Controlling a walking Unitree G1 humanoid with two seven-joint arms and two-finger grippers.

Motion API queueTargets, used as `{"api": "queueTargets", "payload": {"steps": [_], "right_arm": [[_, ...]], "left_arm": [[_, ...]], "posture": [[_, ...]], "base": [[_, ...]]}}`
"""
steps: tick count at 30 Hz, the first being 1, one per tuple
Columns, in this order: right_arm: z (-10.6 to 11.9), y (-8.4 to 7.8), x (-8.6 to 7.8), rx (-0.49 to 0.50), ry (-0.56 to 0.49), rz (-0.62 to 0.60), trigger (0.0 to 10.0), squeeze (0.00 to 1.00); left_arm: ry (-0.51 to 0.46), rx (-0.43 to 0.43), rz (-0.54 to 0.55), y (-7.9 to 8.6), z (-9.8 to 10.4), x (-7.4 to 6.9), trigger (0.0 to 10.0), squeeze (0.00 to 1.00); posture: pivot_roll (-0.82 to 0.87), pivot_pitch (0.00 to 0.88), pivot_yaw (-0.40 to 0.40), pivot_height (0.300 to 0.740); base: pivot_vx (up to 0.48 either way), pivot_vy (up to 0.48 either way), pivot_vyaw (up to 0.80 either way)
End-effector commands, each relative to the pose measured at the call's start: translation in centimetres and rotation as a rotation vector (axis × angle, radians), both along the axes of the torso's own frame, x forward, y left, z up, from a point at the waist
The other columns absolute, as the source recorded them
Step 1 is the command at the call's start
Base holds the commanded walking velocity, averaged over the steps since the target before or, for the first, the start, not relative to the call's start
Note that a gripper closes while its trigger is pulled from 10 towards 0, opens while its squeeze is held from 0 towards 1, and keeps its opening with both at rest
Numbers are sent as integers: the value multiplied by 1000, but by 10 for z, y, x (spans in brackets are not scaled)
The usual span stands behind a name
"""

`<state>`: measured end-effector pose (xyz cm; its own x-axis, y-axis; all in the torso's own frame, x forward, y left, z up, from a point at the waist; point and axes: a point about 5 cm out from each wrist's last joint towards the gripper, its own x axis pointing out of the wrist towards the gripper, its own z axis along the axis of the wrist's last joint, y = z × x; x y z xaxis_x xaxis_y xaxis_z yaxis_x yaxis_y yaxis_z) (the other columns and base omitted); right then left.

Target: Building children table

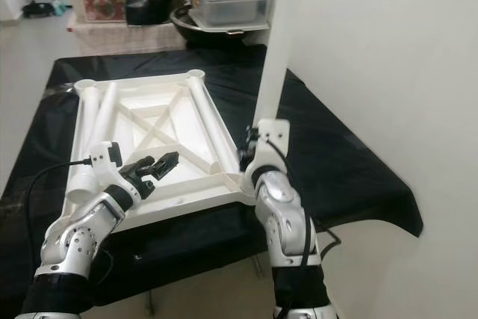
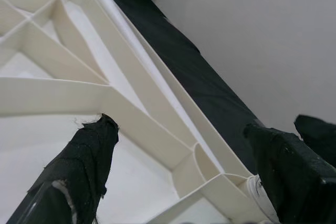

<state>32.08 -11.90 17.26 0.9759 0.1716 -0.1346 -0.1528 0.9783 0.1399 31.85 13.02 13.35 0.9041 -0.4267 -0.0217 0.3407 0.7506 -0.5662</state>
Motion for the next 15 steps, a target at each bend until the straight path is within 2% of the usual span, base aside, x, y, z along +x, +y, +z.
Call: {"api": "queueTargets", "payload": {"steps": [1,2,3,4,6,7,9,11,15], "right_arm": [[22,9,1,30,-96,163,10000,1000],[31,8,0,48,-131,259,10000,0],[31,8,0,48,-131,259,10000,0],[37,8,-1,62,-154,323,10000,0],[54,3,-8,41,-244,520,10000,0],[54,3,-8,41,-244,520,10000,0],[62,3,-20,-13,-301,717,10000,0],[62,6,-27,-36,-303,830,10000,0],[50,10,-24,-56,-264,851,10000,0]], "left_arm": [[8,4,8,3,-3,1,10000,0],[8,3,7,2,-3,0,10000,0],[8,3,7,2,-3,0,10000,0],[9,3,7,1,-4,0,10000,0],[9,1,5,-1,-4,-2,10000,0],[9,1,5,-1,-4,-2,10000,0],[9,1,10,0,-4,-2,10000,0],[8,1,16,1,-4,-2,10000,0],[7,1,20,2,-4,-2,10000,0]], "posture": [[54,0,-58,740],[54,0,-59,740],[54,0,-59,740],[54,0,-59,740],[61,0,-68,740],[61,0,-68,740],[68,0,-73,740],[71,0,-75,740],[84,0,-82,740]], "base": [[0,0,0],[0,0,0],[0,0,0],[0,0,0],[0,0,0],[0,0,0],[0,0,0],[0,0,0],[0,0,0]]}}
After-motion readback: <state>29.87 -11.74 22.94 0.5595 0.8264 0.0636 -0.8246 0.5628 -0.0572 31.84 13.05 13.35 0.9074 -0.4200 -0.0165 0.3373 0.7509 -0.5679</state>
